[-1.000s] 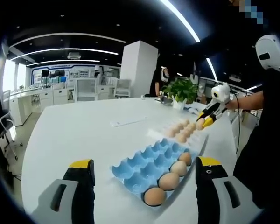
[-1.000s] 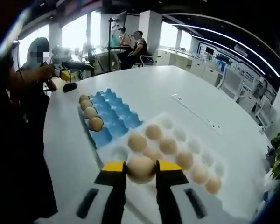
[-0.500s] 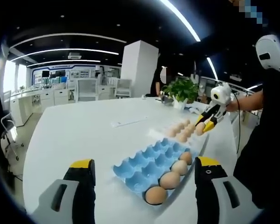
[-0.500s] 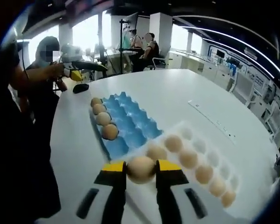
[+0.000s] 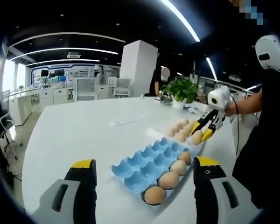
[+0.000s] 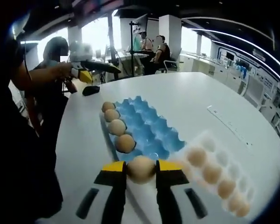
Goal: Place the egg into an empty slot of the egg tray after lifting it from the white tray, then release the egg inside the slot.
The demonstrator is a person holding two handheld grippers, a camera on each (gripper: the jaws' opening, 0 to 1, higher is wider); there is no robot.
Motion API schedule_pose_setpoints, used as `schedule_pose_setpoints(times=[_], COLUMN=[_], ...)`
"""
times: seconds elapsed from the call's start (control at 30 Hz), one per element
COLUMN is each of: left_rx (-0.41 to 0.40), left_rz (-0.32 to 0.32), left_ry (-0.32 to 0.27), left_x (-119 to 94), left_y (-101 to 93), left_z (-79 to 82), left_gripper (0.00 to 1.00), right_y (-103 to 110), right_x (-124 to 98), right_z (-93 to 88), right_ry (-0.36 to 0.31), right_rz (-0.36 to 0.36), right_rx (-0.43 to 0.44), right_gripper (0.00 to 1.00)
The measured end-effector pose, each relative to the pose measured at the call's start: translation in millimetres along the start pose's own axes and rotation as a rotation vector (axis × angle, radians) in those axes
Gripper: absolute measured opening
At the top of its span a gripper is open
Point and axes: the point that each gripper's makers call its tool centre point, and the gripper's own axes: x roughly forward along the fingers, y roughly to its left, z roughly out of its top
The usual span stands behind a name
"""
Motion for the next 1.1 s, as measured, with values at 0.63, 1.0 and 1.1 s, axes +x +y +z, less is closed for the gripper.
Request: schedule_pose_setpoints(times=[0.63,1.0,1.1], left_rx=[-0.006,-0.012,-0.012], left_rz=[0.000,-0.004,-0.003], left_ry=[0.006,0.011,0.012], left_x=[-1.9,-1.1,-1.1], left_y=[0.7,0.1,0.2], left_z=[-0.9,-1.9,-1.8], left_gripper=[0.85,0.84,0.83], right_y=[7.5,10.4,11.1], right_x=[34.4,43.0,44.8], right_z=[-9.7,-16.3,-17.5], right_ry=[0.026,0.036,0.035], right_rz=[0.048,0.054,0.056], right_rx=[-0.017,-0.055,-0.056], right_gripper=[0.24,0.24,0.24])
